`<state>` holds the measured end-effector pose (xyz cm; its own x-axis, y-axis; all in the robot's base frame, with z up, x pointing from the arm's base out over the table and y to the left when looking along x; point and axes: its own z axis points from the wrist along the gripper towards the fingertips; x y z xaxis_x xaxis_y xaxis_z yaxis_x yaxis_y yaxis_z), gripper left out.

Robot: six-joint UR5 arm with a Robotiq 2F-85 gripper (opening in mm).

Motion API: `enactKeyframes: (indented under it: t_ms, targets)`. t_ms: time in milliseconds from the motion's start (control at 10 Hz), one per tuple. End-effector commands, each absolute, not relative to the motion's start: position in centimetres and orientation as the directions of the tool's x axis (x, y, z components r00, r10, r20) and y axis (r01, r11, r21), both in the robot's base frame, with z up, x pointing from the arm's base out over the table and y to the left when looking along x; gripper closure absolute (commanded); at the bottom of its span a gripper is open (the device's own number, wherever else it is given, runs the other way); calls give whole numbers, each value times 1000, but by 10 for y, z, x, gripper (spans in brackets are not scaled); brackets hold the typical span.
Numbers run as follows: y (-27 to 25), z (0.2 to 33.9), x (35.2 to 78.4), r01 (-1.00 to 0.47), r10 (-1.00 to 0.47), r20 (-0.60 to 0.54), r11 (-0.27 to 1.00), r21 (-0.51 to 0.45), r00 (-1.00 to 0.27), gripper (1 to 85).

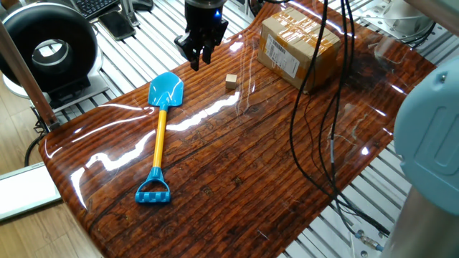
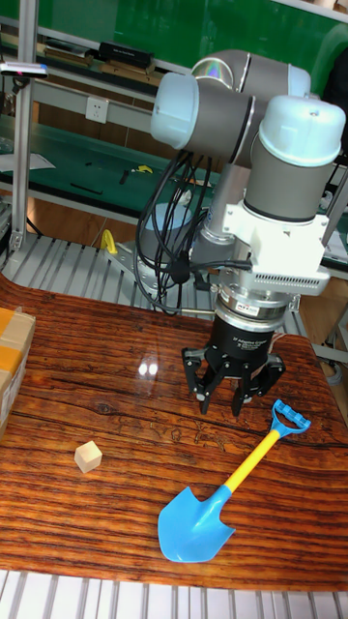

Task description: Use a shovel to scoop up an object

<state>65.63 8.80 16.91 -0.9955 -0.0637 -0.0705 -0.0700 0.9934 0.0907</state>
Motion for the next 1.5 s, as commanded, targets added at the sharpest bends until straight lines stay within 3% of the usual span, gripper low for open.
enactKeyframes:
  t_ms: [0,500,1400]
  targets:
    - [90,171,663,-87,-78,-95,991,99,-992,413]
    - [97,172,666,-79,-66,-106,989,124,-992,333]
    - [148,162,679,-17,-7,-99,995,102,-995,313]
